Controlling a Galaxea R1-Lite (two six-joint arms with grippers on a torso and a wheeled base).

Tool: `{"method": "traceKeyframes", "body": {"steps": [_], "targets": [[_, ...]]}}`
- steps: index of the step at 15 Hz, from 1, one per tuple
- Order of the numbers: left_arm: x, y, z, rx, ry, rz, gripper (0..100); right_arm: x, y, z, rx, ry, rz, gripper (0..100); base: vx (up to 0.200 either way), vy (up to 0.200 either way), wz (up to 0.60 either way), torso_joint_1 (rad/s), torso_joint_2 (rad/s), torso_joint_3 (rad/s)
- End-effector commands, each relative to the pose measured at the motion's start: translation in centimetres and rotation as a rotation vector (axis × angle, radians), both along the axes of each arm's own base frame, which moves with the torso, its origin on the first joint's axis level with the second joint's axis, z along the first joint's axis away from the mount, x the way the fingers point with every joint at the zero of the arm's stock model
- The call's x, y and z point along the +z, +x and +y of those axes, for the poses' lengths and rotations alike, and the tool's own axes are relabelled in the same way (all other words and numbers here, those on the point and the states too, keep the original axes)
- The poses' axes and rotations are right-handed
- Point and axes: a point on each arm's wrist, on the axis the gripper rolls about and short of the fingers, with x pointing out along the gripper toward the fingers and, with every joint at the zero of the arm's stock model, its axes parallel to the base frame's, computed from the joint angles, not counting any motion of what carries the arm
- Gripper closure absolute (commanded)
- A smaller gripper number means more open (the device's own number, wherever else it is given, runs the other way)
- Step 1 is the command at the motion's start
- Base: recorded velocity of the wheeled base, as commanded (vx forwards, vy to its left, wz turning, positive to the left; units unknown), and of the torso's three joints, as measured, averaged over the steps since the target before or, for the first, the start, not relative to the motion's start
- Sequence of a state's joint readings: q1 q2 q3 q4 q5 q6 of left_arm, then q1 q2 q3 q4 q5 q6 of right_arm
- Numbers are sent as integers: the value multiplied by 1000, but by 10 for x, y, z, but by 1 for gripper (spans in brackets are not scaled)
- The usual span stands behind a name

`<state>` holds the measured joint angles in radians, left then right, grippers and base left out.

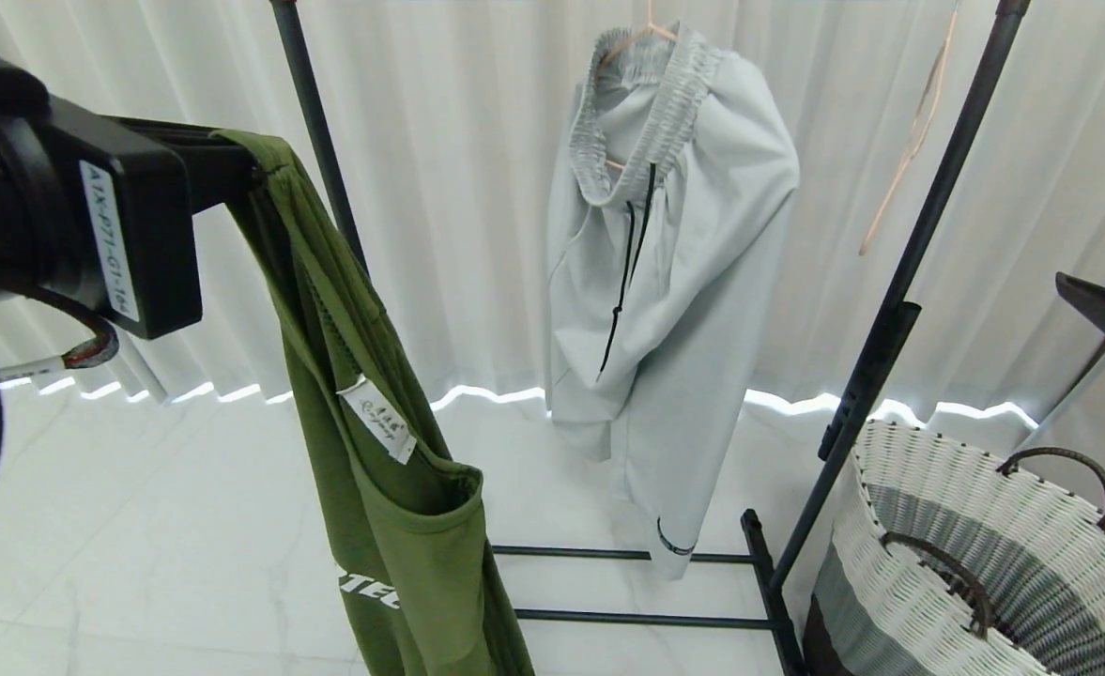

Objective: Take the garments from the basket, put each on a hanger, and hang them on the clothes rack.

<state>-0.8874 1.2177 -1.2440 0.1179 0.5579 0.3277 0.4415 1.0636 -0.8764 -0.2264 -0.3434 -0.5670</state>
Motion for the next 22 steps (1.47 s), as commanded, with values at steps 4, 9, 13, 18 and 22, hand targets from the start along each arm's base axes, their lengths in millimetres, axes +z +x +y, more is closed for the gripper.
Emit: {"method": "traceKeyframes", "body": {"steps": [4, 9, 13, 18, 22], "targets": [[-4, 0, -1, -2, 13, 10, 100, -3, 4, 2, -1, 16, 20, 0, 0, 0, 0, 167, -477, -287], [-8, -6, 7, -14, 101, -23, 100, -8, 13, 6, 1, 45, 53, 0, 0, 0, 0, 193, -480, -284], [-10, -8, 10, -15, 106, -21, 100, -9, 15, 7, -1, 41, 60, 0, 0, 0, 0, 209, -493, -277], [-13, -8, 9, -15, 113, -15, 100, -10, 15, 5, -4, 49, 61, 0, 0, 0, 0, 234, -518, -284], [-13, -8, 9, -14, 115, -15, 100, -11, 15, 5, -5, 49, 62, 0, 0, 0, 0, 259, -547, -293]]}}
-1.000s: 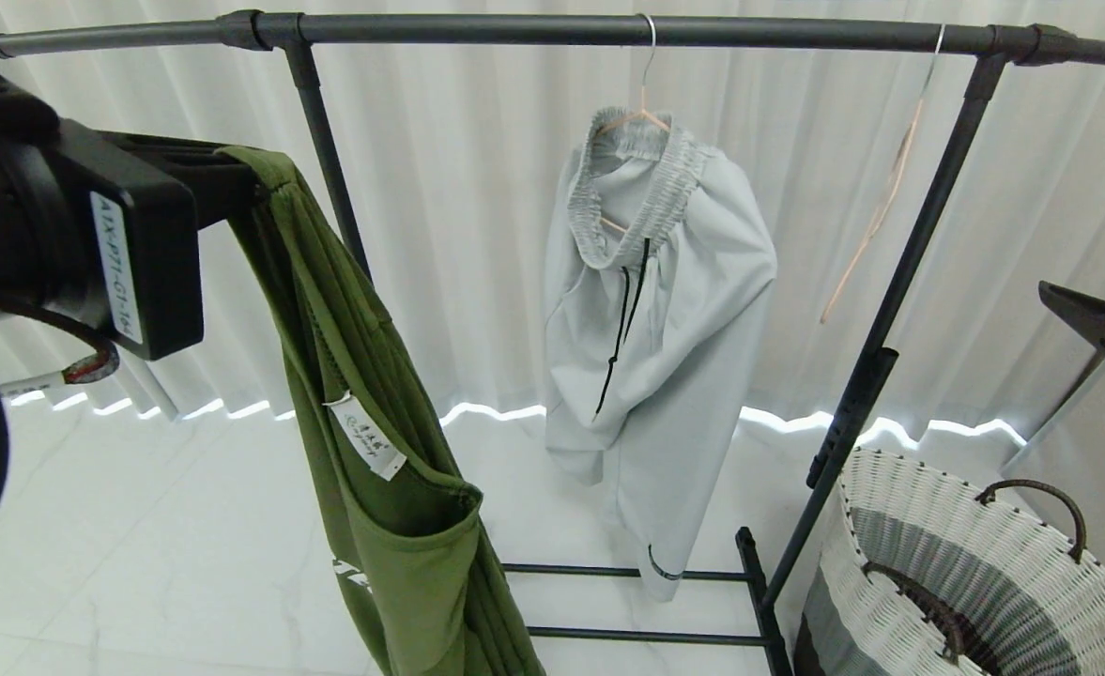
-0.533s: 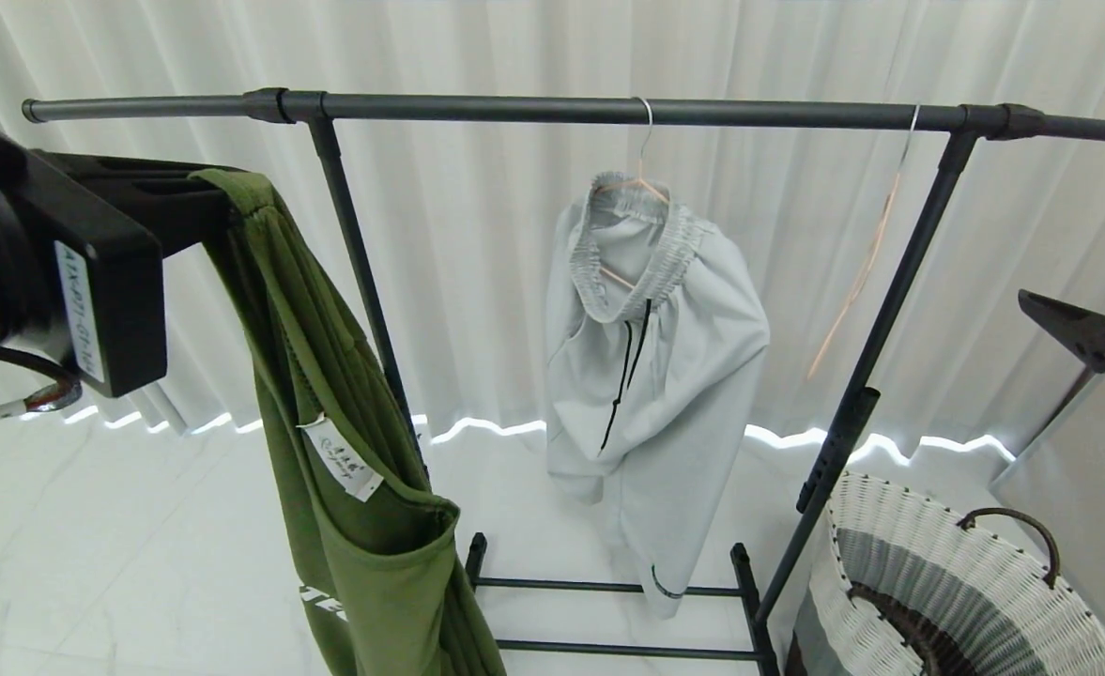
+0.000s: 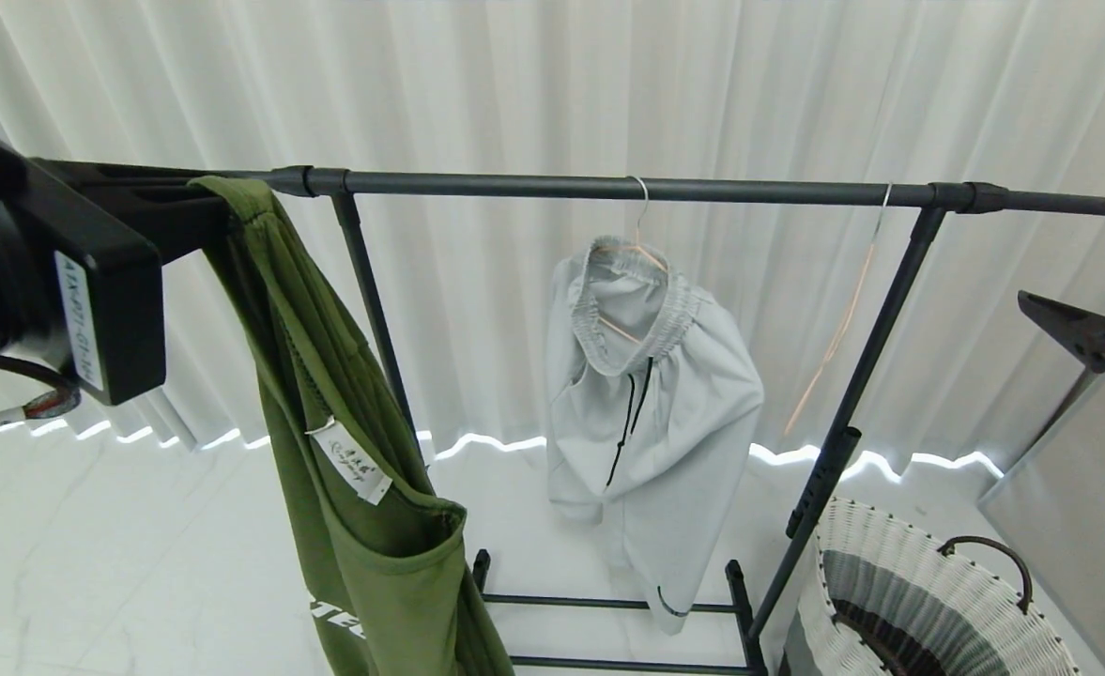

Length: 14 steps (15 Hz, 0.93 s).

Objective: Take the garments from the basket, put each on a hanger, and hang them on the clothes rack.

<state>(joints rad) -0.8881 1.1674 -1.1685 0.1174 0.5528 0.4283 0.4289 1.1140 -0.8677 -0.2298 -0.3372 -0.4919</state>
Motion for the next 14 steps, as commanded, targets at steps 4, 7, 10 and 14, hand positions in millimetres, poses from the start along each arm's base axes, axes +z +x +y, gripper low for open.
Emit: {"method": "traceKeyframes", "body": {"steps": [4, 7, 10, 14], "targets": [[0, 0, 0, 1, 0, 0, 100, 0, -1, 0, -1, -1, 0, 0, 0, 200, 0, 93, -210, -115], [0, 0, 0, -1, -1, -1, 100, 0, -1, -1, -3, 0, -1, 0, 0, 67, 0, 9, -9, -9], [1, -1, 1, -1, -3, -2, 100, -2, 1, -3, -23, -5, 7, 0, 0, 0, 0, 0, 0, 0], [-4, 0, 0, 1, 14, 10, 100, -5, 2, -4, -32, -13, 20, 0, 100, 0, 0, 4, 1, 0]]}}
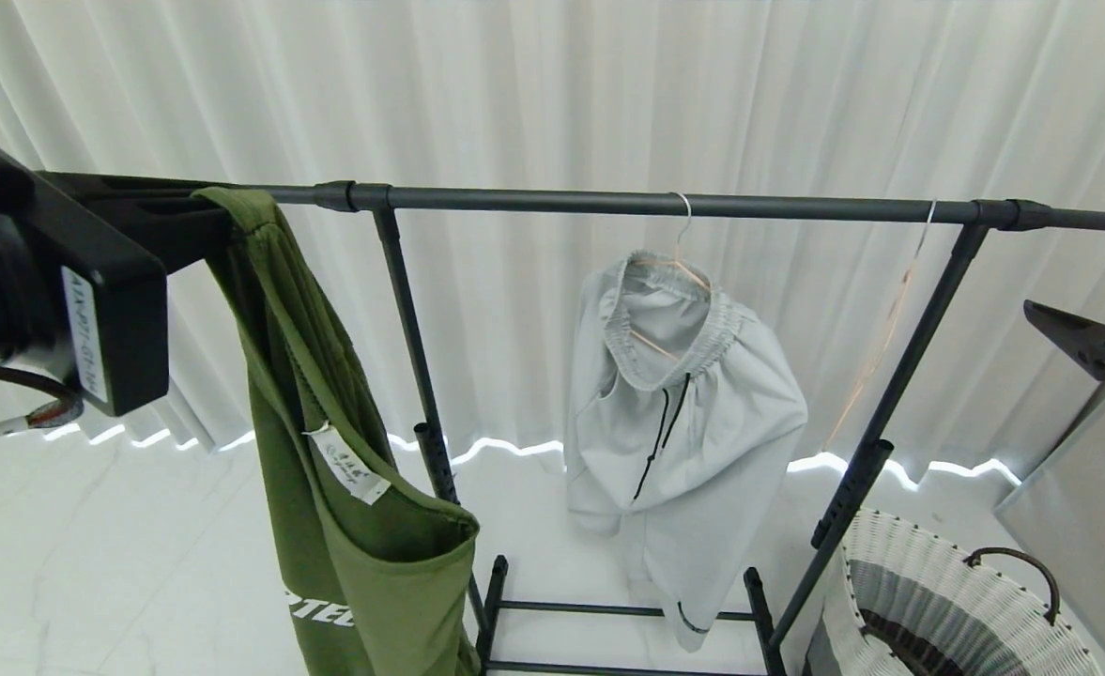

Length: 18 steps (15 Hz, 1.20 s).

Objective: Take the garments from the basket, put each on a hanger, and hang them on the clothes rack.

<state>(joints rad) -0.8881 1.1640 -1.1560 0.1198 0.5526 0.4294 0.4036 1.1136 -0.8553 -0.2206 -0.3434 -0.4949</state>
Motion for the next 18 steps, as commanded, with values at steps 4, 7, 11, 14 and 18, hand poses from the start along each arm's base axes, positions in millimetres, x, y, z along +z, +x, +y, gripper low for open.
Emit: {"method": "traceKeyframes", "body": {"steps": [4, 7, 11, 14, 18], "targets": [[-4, 1, -1, -2, 10, 8, 100, -11, 1, 0, -2, -15, 33, 0, 200, 0, 0, 4, -5, 4], [-6, 1, -1, -2, 16, 15, 100, -15, 2, 1, 7, -22, 47, 0, 200, 0, 0, 7, -1, -4], [-16, -2, 1, -9, 54, 25, 100, -43, -1, -1, -4, -53, 131, 0, 0, 0, 0, 0, 0, 0], [-28, -11, 9, -25, 95, 29, 100, -57, 5, -10, -67, -55, 183, 0, 0, 0, 0, 0, 0, 0], [-35, -18, 18, -23, 106, 30, 100, -87, 44, -1, -140, 117, 345, 0, 0, 0, 0, 0, 0, 0]]}}
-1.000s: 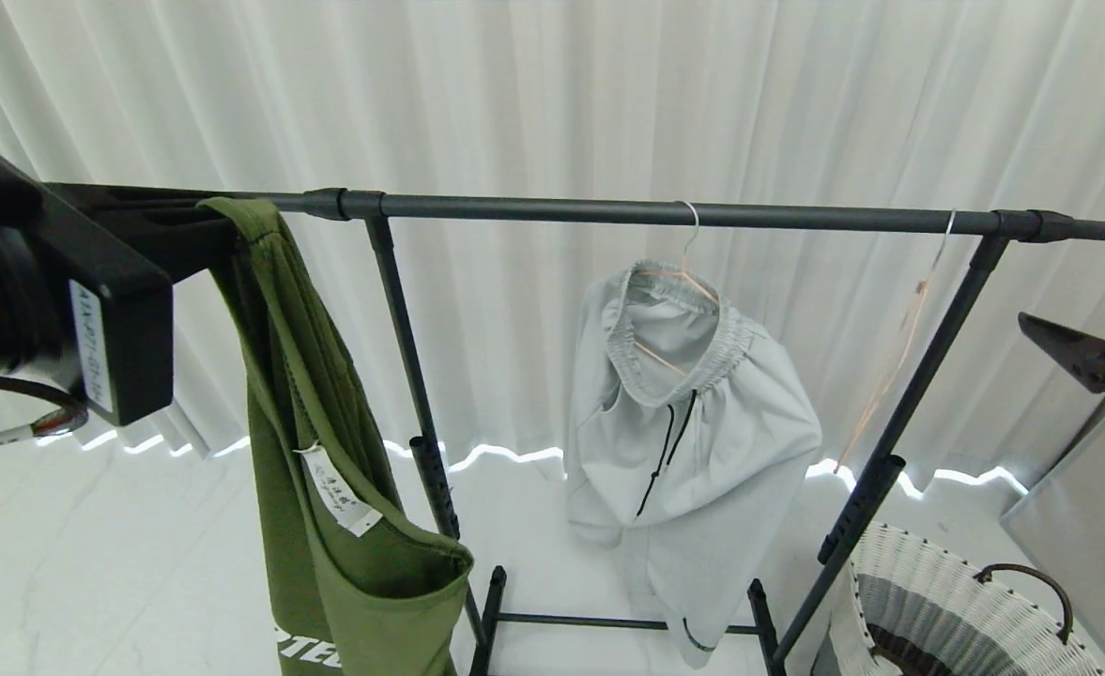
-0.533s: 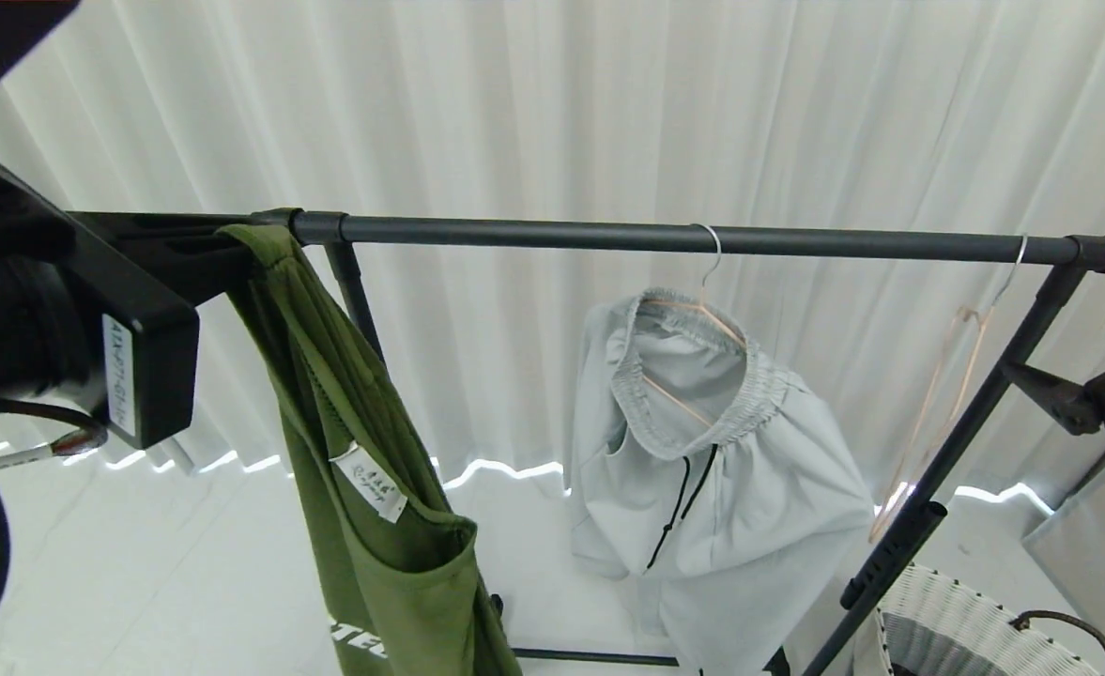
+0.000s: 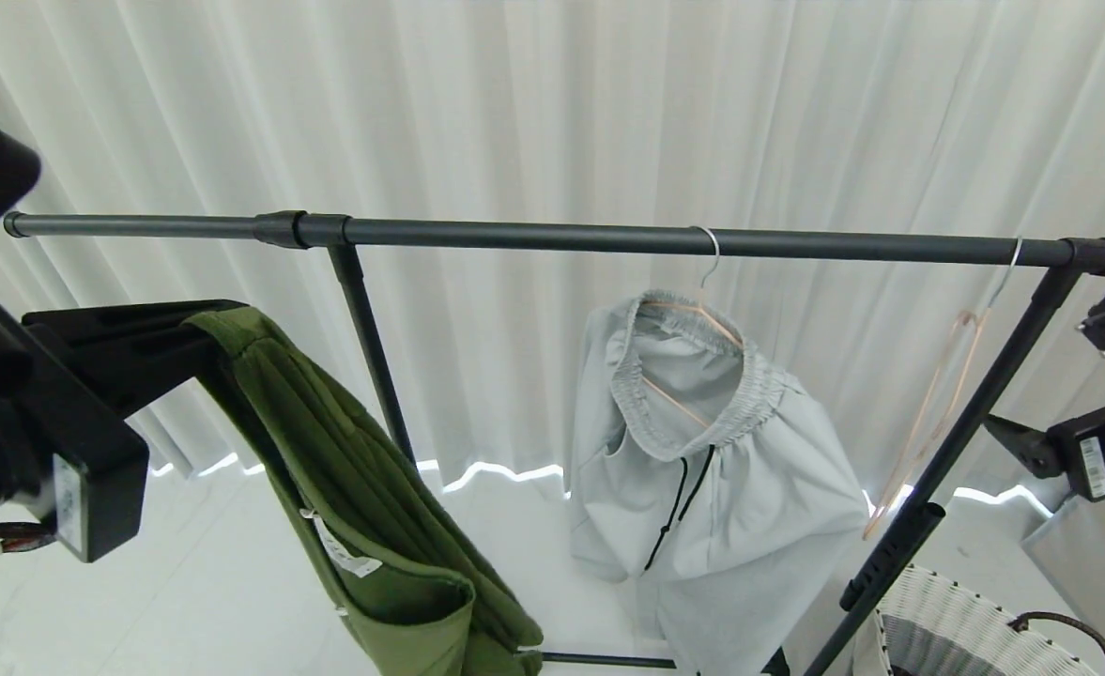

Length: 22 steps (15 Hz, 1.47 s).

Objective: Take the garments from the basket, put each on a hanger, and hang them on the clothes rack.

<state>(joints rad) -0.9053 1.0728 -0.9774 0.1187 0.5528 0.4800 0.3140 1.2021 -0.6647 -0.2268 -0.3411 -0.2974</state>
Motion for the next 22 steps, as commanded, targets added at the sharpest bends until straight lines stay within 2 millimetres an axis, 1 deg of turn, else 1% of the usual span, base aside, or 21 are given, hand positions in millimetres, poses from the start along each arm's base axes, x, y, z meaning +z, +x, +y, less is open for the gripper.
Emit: {"method": "traceKeyframes", "body": {"steps": [1, 2, 4, 5, 6, 8, 10, 19, 22], "targets": [[1, -3, 4, 1, -10, -8, 100, -25, 29, 13, -30, 80, 119, 0, 0, 0, 0, 0, 0, 0], [0, -3, 4, 2, -12, -6, 100, -30, 36, 22, -35, 152, 137, 0, 0, 0, 0, 0, 0, 0], [-1, -3, 4, 3, -12, -2, 100, -36, 49, 32, -65, 237, 166, 0, 0, 0, 0, 0, 0, 0], [-1, -3, 3, 3, -13, -1, 100, -44, 62, 36, -127, 282, 184, 0, 0, 0, 0, 0, 0, 0], [-1, -3, 3, 3, -13, -1, 100, -48, 70, 38, -185, 305, 184, 0, 0, 0, 0, 0, 0, 0], [-2, -2, 3, 3, -9, 2, 100, -59, 81, 41, -285, 325, 185, 0, 0, 0, 0, 0, 0, 0], [-2, -1, 2, 3, -5, 5, 100, -62, 82, 41, -302, 324, 189, 0, 0, 0, 0, 0, 0, 0], [-3, 0, 0, 1, -2, 8, 100, -56, 78, 31, -333, 327, 183, 0, 0, 0, 0, 0, 0, 0], [-3, 0, 0, 1, 2, 7, 100, -54, 74, 22, -363, 321, 197, 0, 0, 0, 0, 0, 0, 0]]}}
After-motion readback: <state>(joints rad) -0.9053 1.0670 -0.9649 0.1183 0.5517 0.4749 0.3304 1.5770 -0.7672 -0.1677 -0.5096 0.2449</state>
